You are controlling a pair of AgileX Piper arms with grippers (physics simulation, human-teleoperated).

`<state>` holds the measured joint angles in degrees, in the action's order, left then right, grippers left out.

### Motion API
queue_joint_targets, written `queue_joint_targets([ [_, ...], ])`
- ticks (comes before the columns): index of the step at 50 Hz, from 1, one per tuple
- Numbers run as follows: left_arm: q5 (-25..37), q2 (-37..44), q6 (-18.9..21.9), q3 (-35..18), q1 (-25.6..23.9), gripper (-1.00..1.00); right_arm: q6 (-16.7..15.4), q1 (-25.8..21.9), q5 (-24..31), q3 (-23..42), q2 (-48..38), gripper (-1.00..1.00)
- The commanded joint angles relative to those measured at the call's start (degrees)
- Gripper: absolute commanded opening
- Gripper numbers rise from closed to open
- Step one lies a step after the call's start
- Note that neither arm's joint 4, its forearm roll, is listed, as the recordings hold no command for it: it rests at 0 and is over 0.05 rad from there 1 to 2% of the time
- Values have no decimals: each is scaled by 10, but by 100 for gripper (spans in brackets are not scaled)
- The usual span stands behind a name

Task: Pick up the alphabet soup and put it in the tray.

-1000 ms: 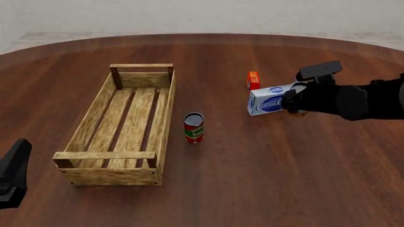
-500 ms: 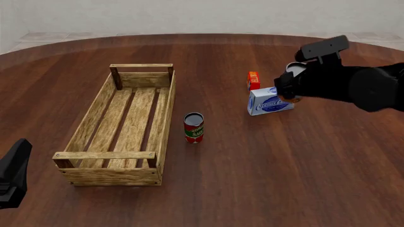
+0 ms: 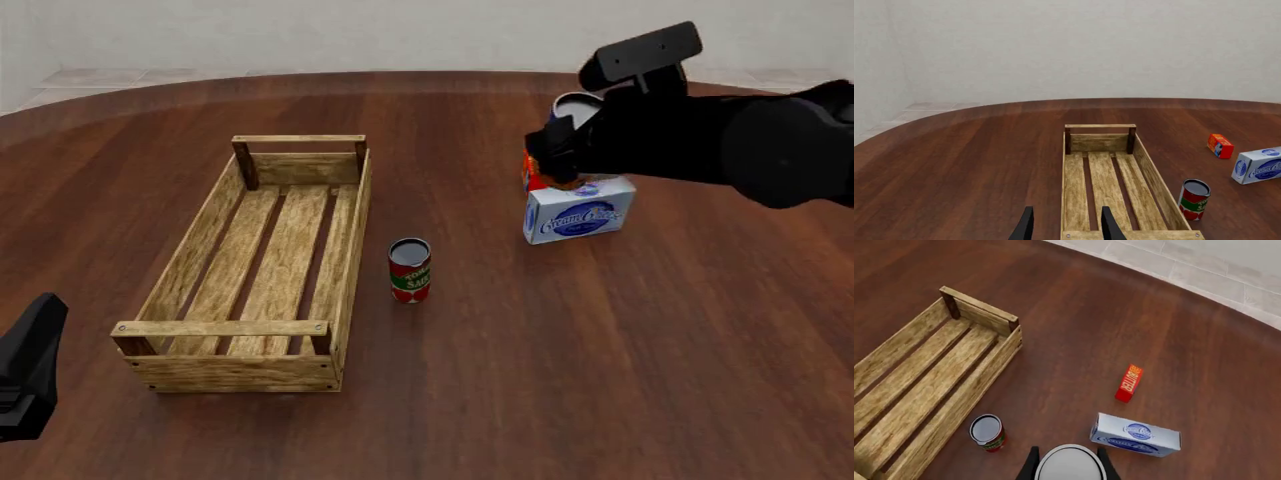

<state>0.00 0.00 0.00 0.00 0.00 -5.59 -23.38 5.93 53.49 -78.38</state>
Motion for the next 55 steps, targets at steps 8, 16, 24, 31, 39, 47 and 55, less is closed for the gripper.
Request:
queue_joint_targets([
  [8, 0, 0, 0, 0, 0, 100, 19, -85, 19, 62, -19, -100],
  [16, 0, 0, 0, 0, 0, 100, 25, -122, 23, 89, -37, -100],
  [24, 0, 0, 0, 0, 0, 100, 28, -152, 23, 112, -56, -100],
  [31, 0, 0, 0, 0, 0, 100, 27, -175, 16, 130, -80, -100],
  [39, 0, 0, 0, 0, 0, 100, 24, -209, 12, 157, -105, -100],
  [47, 0, 0, 0, 0, 0, 100, 29, -237, 12, 187, -128, -100],
  [55, 0, 0, 0, 0, 0, 100, 40, -264, 10, 211, -141, -100],
])
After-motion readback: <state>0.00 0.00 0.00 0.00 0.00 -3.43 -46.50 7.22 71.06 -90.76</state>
